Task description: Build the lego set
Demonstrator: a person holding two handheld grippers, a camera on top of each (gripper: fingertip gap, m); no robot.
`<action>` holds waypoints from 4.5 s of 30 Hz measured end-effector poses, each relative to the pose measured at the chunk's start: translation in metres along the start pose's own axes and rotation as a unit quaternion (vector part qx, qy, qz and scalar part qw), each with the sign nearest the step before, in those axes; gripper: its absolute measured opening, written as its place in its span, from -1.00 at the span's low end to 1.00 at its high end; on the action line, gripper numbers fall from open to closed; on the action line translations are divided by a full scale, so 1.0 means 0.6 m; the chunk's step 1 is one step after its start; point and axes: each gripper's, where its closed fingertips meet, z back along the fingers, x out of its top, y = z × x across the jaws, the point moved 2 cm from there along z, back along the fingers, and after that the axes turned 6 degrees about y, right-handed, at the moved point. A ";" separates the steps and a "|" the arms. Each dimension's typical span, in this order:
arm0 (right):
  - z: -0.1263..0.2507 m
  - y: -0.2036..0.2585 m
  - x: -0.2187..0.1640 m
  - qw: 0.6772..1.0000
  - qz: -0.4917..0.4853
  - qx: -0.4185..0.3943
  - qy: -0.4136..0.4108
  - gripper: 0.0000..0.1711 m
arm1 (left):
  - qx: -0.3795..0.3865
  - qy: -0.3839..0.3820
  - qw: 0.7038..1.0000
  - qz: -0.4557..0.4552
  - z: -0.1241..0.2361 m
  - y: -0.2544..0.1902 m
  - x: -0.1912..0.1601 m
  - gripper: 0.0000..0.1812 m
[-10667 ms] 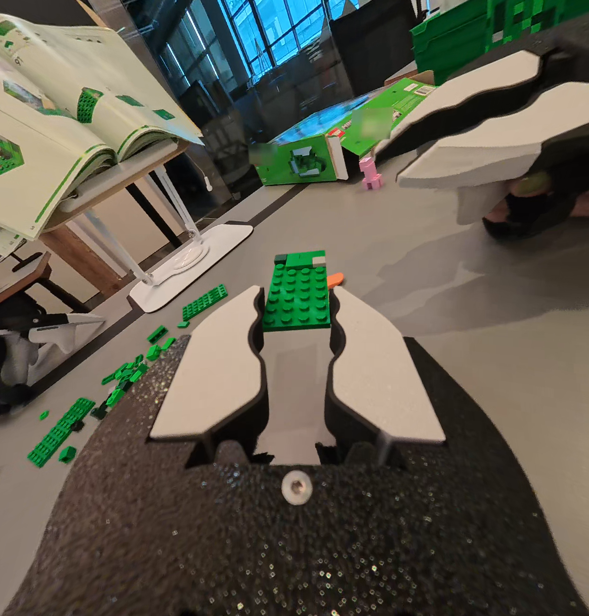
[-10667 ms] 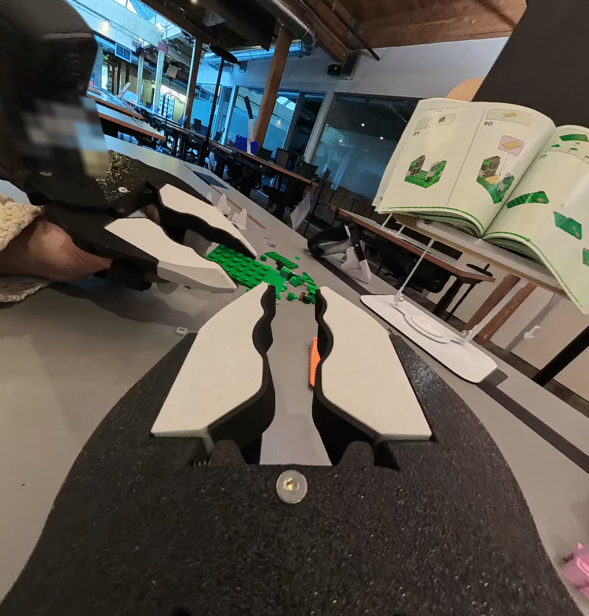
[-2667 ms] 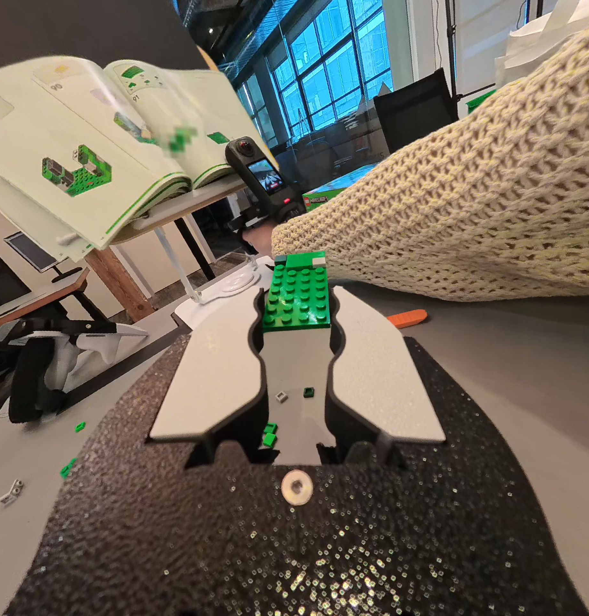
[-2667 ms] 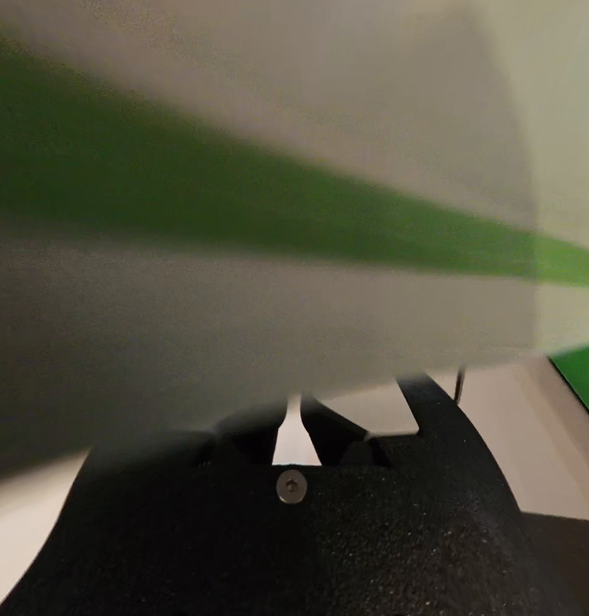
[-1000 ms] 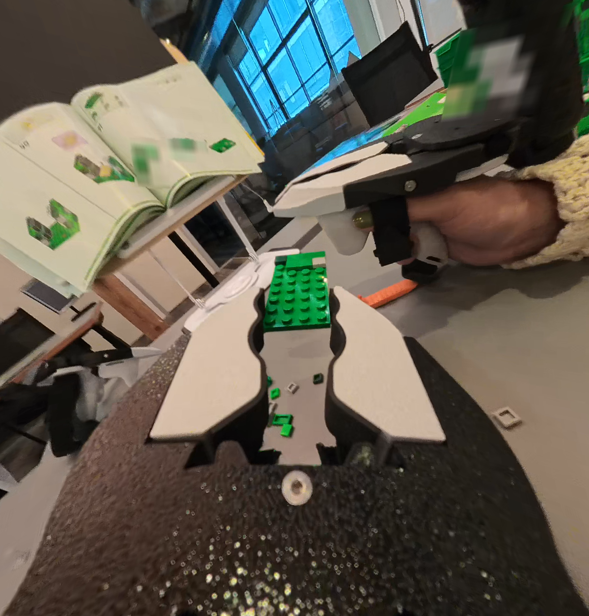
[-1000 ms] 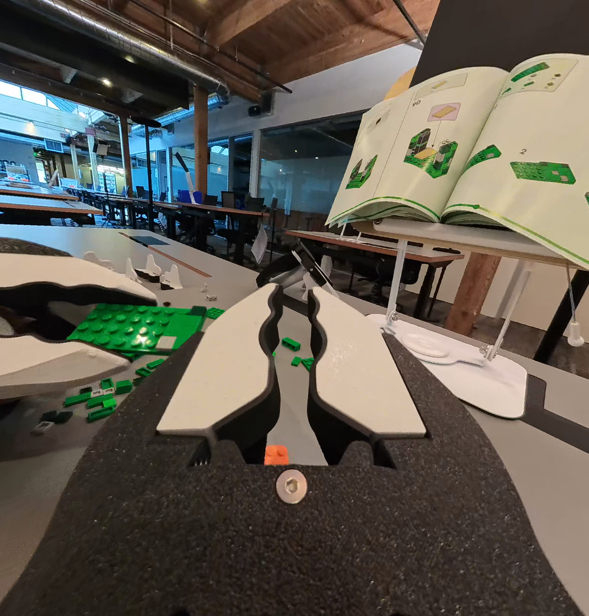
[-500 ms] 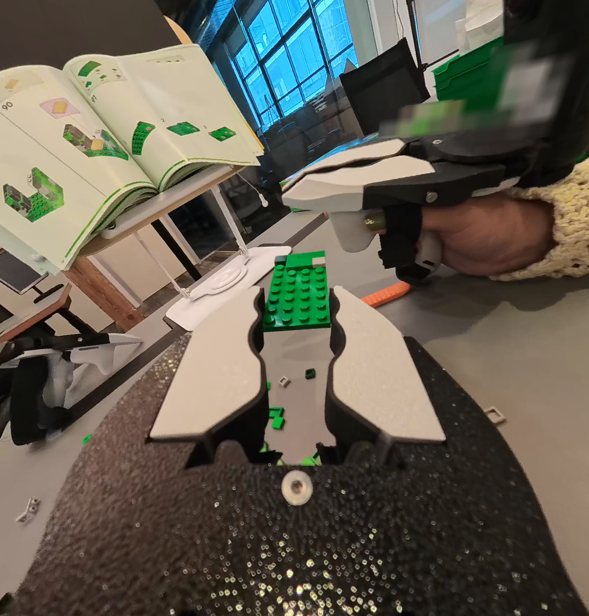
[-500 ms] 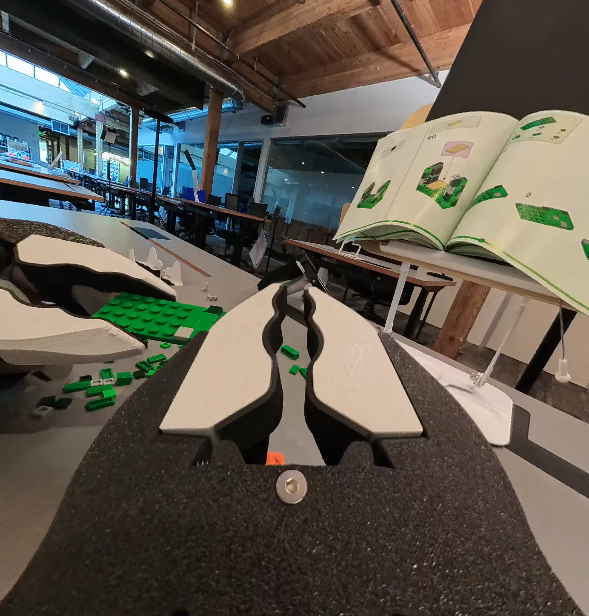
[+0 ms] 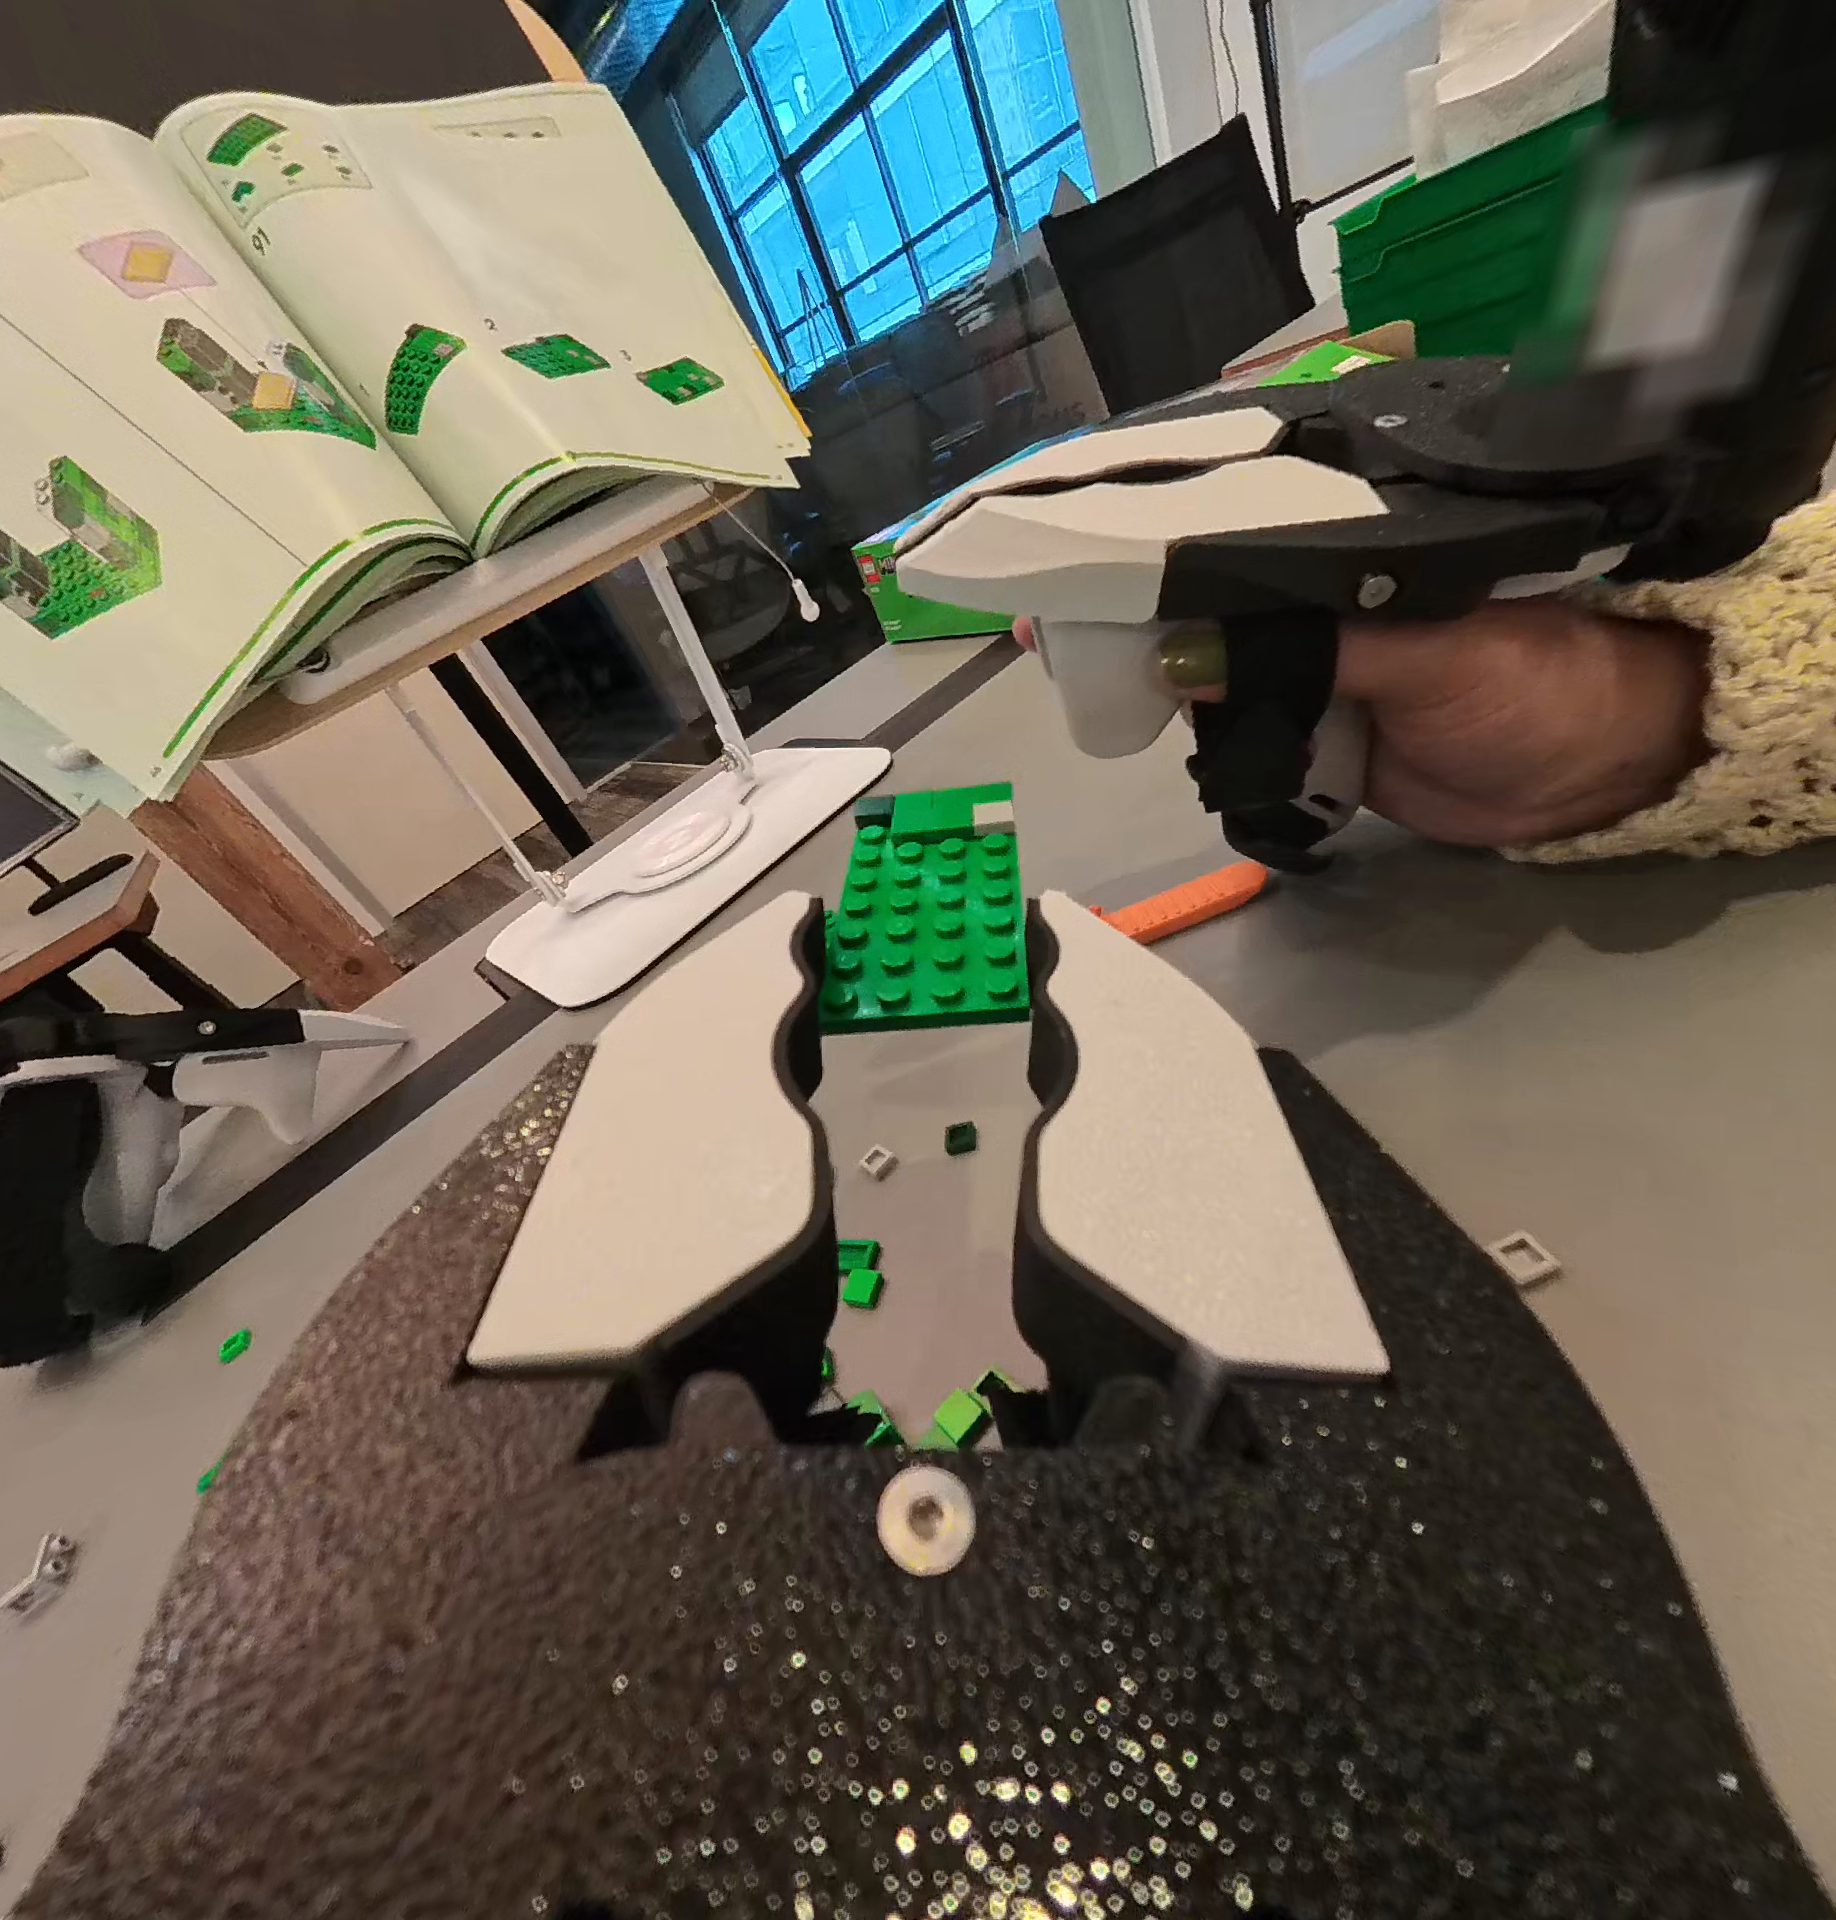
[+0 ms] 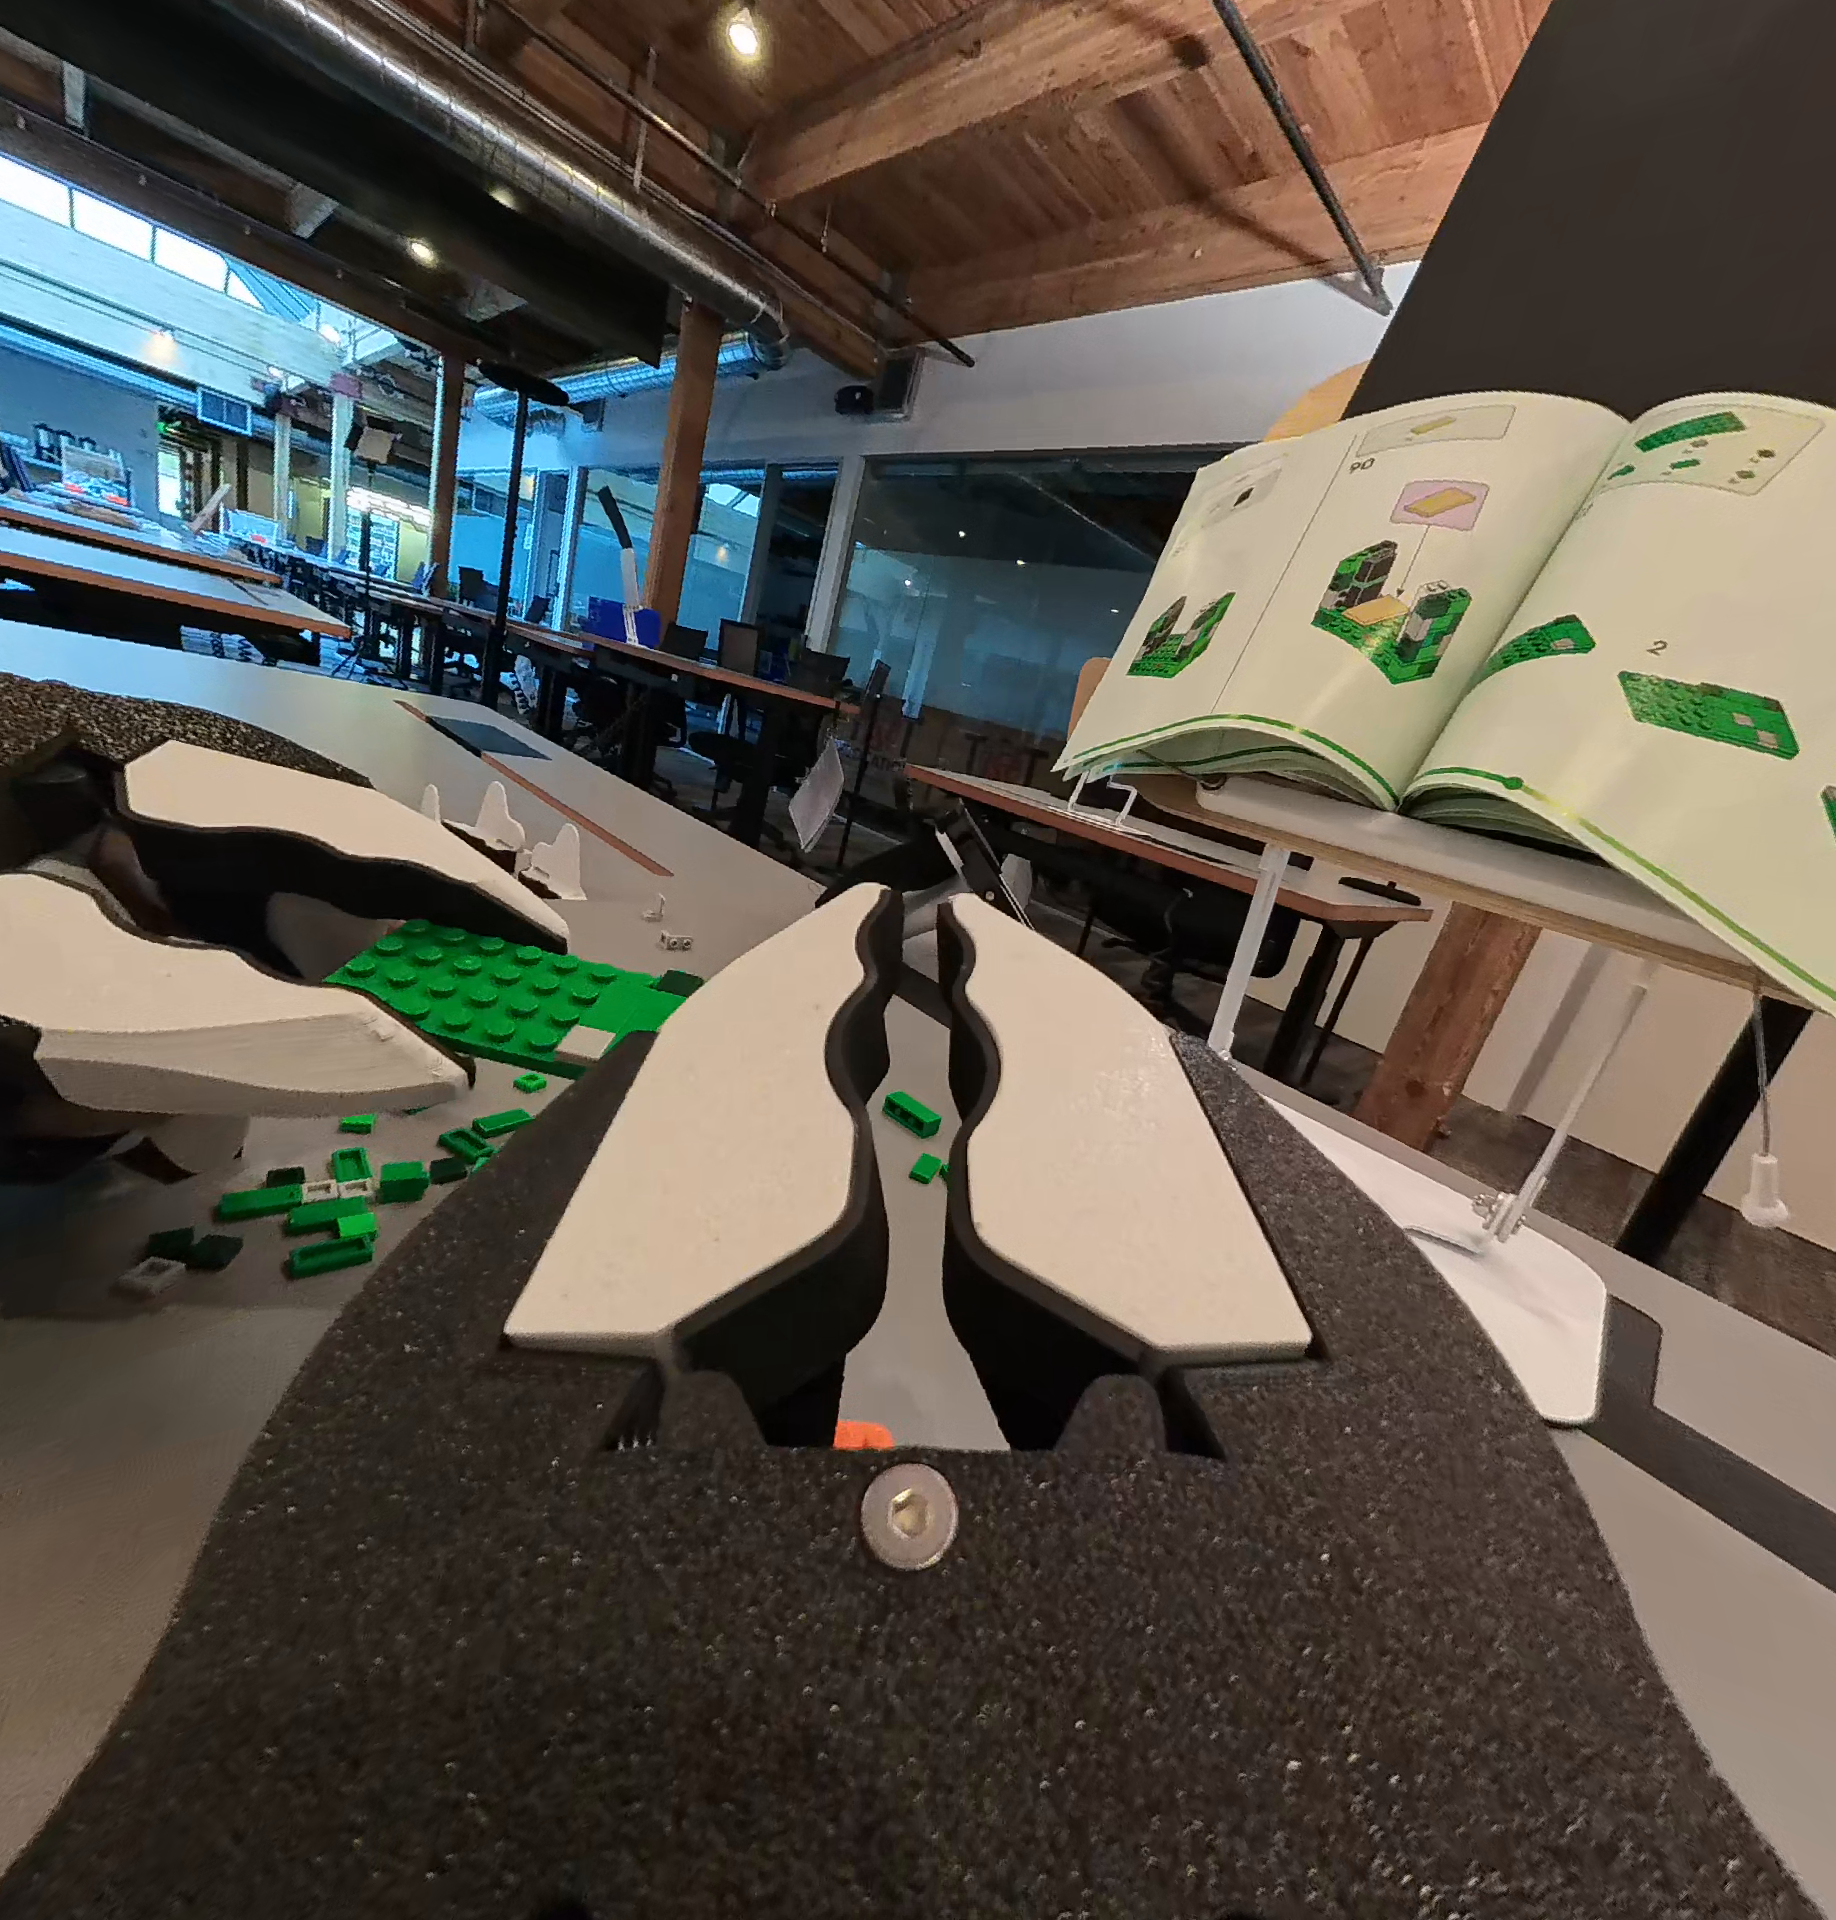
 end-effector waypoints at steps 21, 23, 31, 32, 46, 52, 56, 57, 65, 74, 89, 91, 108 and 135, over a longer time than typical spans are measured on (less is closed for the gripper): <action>-0.003 0.005 -0.005 1.000 0.009 0.005 0.007 -0.96 | -0.008 0.002 1.000 0.000 -0.002 -0.003 -0.003 -0.61; -0.003 0.004 -0.005 1.000 0.008 0.004 0.007 -0.96 | -0.009 0.002 1.000 0.001 -0.002 -0.004 -0.003 -0.61; -0.003 0.006 -0.006 1.000 0.009 0.005 0.008 -0.97 | -0.011 0.005 1.000 -0.002 -0.003 -0.005 -0.005 -0.61; -0.003 0.006 -0.006 1.000 0.009 0.006 0.008 -0.97 | -0.011 0.005 1.000 -0.002 -0.003 -0.005 -0.005 -0.61; 0.003 -0.018 -0.006 0.999 -0.025 -0.024 0.006 -0.96 | -0.174 0.021 0.984 -0.041 0.032 -0.099 0.004 -0.61; -0.019 -0.003 -0.025 0.997 -0.033 0.030 0.062 -0.93 | -0.201 0.061 0.973 -0.094 0.049 -0.153 -0.015 -0.61; -0.067 0.062 -0.067 0.951 -0.010 0.227 0.210 -0.86 | -0.200 0.070 0.973 -0.087 0.056 -0.148 -0.020 -0.61; -0.074 0.076 -0.079 0.926 0.006 0.281 0.252 -0.81 | -0.209 0.071 0.972 -0.086 0.059 -0.147 -0.021 -0.61; -0.141 0.120 -0.120 0.768 0.248 0.447 0.386 -0.81 | -0.269 0.068 0.954 -0.115 0.097 -0.137 -0.038 -0.61; -0.155 0.166 -0.140 0.605 0.378 0.575 0.400 -0.84 | -0.265 0.063 0.953 -0.131 0.104 -0.140 -0.046 -0.61; -0.158 0.213 -0.159 0.409 0.543 0.650 0.340 -0.91 | -0.262 0.059 0.957 -0.110 0.103 -0.132 -0.042 -0.61; -0.156 0.220 -0.158 0.411 0.540 0.655 0.333 -0.89 | -0.262 0.058 0.957 -0.109 0.103 -0.132 -0.041 -0.61; -0.151 0.198 -0.104 0.545 0.392 0.576 0.466 -0.91 | -0.245 0.066 0.963 -0.087 0.099 -0.119 -0.041 -0.61; 0.184 0.229 -0.082 0.815 0.017 0.323 0.481 -0.79 | -0.240 0.104 0.958 -0.115 0.094 -0.115 -0.061 -0.61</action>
